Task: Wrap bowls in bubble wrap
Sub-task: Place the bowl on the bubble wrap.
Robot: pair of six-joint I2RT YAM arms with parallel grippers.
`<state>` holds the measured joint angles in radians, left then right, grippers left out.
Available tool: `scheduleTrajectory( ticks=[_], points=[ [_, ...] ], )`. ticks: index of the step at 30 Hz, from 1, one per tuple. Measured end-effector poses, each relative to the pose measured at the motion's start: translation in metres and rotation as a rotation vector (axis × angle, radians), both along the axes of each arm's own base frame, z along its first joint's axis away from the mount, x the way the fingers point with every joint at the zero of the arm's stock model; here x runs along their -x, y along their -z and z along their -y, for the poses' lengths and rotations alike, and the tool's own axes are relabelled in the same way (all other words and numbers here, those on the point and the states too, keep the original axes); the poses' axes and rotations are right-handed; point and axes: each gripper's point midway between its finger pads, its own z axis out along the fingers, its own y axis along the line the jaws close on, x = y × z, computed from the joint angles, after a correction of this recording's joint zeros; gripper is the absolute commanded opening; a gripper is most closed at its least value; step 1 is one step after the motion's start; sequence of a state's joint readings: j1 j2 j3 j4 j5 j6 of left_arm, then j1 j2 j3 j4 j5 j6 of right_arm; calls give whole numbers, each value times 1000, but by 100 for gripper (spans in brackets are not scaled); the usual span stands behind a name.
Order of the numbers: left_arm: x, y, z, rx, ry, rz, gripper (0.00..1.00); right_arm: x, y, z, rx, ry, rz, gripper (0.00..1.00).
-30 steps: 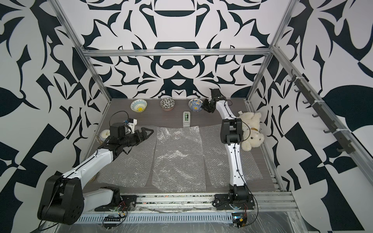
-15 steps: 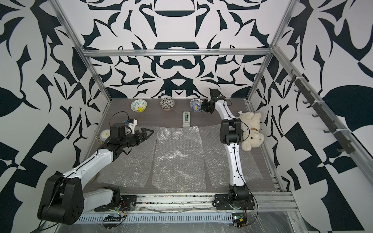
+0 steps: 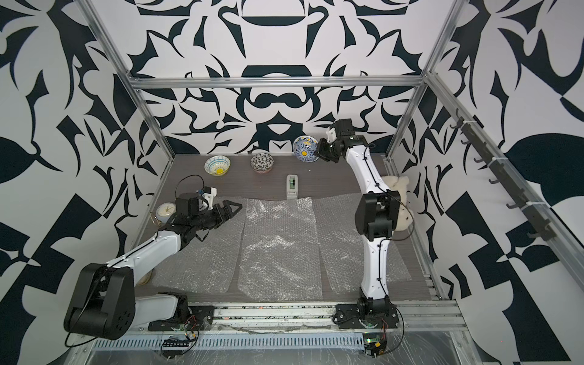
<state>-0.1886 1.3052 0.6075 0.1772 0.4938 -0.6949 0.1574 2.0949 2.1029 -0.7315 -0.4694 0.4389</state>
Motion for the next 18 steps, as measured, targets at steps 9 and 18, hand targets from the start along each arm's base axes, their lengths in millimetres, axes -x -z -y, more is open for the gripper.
scheduleTrajectory(
  ticks=[9, 18],
  points=[
    [-6, 17, 2, 13, -12, -35, 93, 163, 70, -80, 91, -329, -220, 0],
    [-11, 34, 11, 26, -2, -84, 91, 247, 157, -78, 273, -398, -428, 0]
  ],
)
